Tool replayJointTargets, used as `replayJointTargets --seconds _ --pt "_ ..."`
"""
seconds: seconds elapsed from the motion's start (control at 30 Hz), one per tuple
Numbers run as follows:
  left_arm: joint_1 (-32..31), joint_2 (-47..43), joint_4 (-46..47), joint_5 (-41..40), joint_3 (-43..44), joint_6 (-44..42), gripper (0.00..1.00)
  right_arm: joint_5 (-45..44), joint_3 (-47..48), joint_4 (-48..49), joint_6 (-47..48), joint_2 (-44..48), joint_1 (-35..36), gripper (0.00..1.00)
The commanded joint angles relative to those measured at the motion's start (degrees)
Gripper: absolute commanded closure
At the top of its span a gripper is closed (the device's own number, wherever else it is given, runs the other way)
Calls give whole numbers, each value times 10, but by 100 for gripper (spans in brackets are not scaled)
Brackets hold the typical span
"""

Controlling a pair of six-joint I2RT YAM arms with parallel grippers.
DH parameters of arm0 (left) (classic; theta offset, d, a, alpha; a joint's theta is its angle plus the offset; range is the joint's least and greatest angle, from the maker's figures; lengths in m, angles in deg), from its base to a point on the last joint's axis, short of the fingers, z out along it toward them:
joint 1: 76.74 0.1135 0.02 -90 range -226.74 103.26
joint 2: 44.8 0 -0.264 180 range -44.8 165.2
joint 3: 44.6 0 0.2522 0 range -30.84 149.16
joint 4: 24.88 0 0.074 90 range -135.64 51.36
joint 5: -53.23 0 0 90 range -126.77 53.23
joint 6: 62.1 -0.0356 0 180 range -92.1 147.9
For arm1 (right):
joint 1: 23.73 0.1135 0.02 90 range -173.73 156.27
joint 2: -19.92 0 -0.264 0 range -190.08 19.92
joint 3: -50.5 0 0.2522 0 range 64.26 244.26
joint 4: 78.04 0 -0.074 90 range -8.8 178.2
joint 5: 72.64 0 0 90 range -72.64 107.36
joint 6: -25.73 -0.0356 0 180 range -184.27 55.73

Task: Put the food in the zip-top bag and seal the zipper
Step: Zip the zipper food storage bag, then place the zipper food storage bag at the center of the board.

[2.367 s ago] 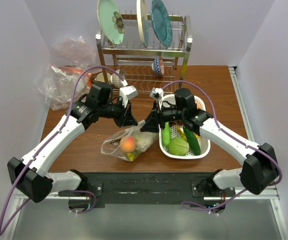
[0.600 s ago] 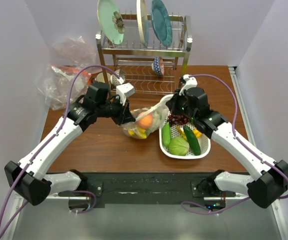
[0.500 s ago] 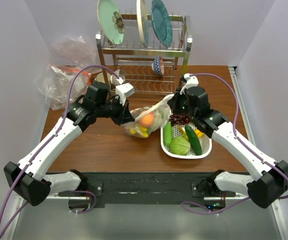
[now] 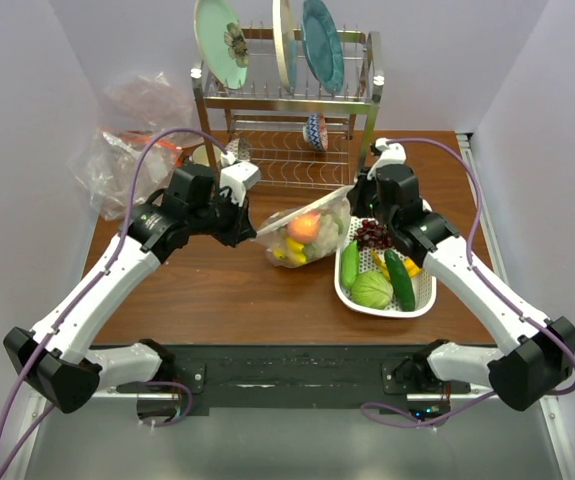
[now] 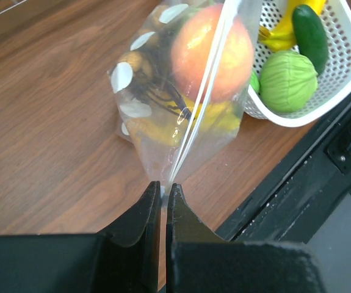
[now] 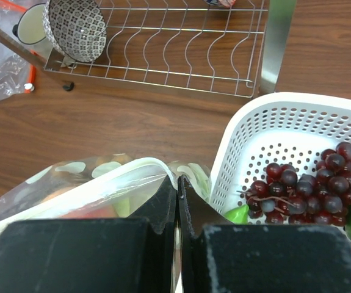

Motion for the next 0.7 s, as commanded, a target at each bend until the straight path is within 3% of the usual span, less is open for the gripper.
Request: replayJointTargets --seconds 0.0,0.17,0.4,0.67 --pt "5 -22 -83 -107 20 20 100 -78 37 34 17 -9 -27 100" --pt "23 -10 -44 -184 20 31 100 -1 35 53 8 -21 -26 100" --pt "84 118 34 -199 64 33 100 25 55 68 -5 -66 -27 100" --pt "135 295 42 -197 234 36 100 2 130 91 12 -166 -26 100"
